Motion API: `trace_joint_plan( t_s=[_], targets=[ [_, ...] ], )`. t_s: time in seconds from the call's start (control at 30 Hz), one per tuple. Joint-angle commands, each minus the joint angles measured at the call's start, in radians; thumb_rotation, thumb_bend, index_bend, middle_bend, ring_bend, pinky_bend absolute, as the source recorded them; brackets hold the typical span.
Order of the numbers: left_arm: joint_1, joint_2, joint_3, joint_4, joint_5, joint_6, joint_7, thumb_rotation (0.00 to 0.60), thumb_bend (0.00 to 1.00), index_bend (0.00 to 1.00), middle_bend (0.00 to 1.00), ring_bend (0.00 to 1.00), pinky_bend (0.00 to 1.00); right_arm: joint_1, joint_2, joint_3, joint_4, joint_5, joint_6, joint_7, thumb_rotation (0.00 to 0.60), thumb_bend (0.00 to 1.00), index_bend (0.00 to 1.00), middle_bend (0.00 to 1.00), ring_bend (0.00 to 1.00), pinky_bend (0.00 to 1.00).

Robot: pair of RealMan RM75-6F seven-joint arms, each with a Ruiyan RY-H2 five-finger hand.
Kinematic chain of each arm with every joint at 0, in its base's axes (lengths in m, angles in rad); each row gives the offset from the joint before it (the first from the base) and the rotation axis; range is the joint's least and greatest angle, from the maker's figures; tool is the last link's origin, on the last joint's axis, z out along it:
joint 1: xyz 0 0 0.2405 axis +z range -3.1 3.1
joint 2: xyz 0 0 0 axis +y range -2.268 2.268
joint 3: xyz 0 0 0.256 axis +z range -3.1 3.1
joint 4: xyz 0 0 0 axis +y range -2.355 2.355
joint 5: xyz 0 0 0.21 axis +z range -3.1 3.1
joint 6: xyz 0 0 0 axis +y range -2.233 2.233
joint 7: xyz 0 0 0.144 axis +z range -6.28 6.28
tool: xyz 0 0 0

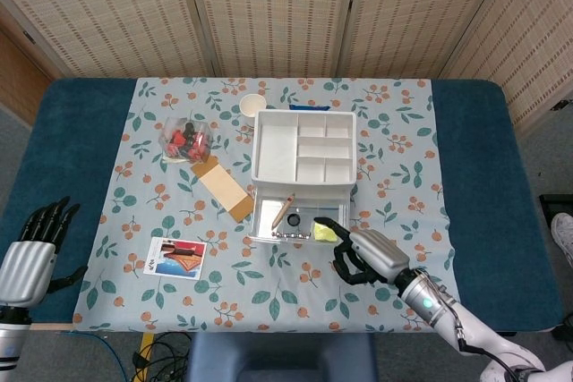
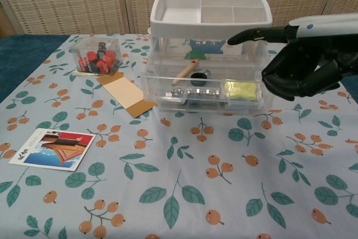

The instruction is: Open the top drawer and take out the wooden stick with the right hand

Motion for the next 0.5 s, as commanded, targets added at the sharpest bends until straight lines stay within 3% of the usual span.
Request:
trace_joint_plan(
  t_s=[0.03, 0.13, 0.23, 0.33, 0.5],
  targets=[
    [0.000, 0.001, -0.001, 0.000, 0.001, 0.002, -0.001, 0.600, 0.16, 0.03, 0.00, 0.00, 0.08, 0.004, 0.042, 0.020, -0.030, -0.037, 0.018, -0.002, 0.600, 0.60, 0.00, 0.71, 0.83, 0.91],
    [0.001, 0.002, 0.000, -0.001, 0.004, 0.005, -0.001, 0.600, 0.16, 0.03, 0.00, 0.00, 0.08, 0.035, 0.076, 0.057, -0.039, -0.040, 0.015, -0.032, 0.600, 0.59, 0.05, 0.71, 0.83, 0.91],
    [0.004, 0.002, 0.001, -0.002, 0.006, 0.009, -0.003, 0.600, 0.16, 0.03, 0.00, 0.00, 0.08, 0.088, 0.094, 0.095, -0.028, -0.010, -0.009, -0.111, 0.600, 0.57, 0.15, 0.73, 0.83, 0.91],
    [0.007, 0.002, 0.003, 0.000, 0.006, 0.012, -0.005, 0.600, 0.16, 0.03, 0.00, 0.00, 0.08, 0.154, 0.092, 0.120, -0.010, 0.053, -0.050, -0.209, 0.600, 0.53, 0.17, 0.75, 0.83, 0.96],
    [0.012, 0.002, 0.005, 0.003, 0.011, 0.022, -0.013, 0.600, 0.16, 0.03, 0.00, 0.00, 0.08, 0.254, 0.031, 0.111, 0.045, 0.160, -0.073, -0.433, 0.600, 0.46, 0.23, 0.77, 0.85, 1.00]
  ],
)
